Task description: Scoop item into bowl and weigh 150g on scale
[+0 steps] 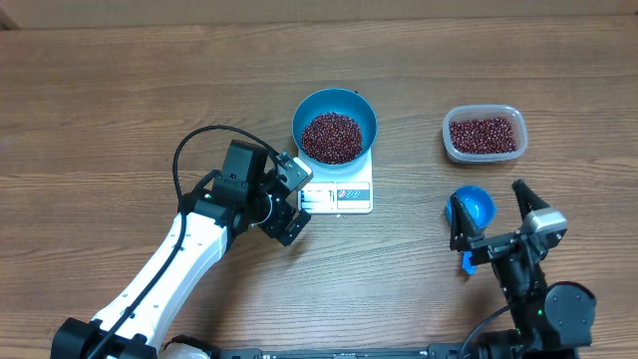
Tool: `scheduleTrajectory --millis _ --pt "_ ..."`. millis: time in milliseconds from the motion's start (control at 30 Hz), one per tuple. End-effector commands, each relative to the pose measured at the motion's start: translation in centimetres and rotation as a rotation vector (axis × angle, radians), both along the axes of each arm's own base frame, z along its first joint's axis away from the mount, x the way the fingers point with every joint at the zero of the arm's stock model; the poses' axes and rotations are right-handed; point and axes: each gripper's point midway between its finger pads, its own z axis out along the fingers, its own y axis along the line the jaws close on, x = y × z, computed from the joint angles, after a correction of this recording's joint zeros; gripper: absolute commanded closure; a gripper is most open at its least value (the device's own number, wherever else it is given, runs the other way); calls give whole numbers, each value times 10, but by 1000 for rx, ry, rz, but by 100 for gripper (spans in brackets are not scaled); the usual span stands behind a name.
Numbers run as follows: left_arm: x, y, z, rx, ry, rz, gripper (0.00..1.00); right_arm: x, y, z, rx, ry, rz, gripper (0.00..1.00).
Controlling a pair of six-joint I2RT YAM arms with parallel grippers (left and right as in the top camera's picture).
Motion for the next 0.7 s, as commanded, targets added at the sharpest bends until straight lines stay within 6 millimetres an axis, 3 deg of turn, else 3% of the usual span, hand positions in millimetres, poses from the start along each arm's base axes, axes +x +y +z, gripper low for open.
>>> scheduleTrajectory --millis 0,667 --pt "-3 -3 -2 -2 6 -17 1 1 2 -15 -2 -24 9 0" --pt "-3 -3 -2 -2 6 -17 0 7 0 -60 -3 -6 -6 0"
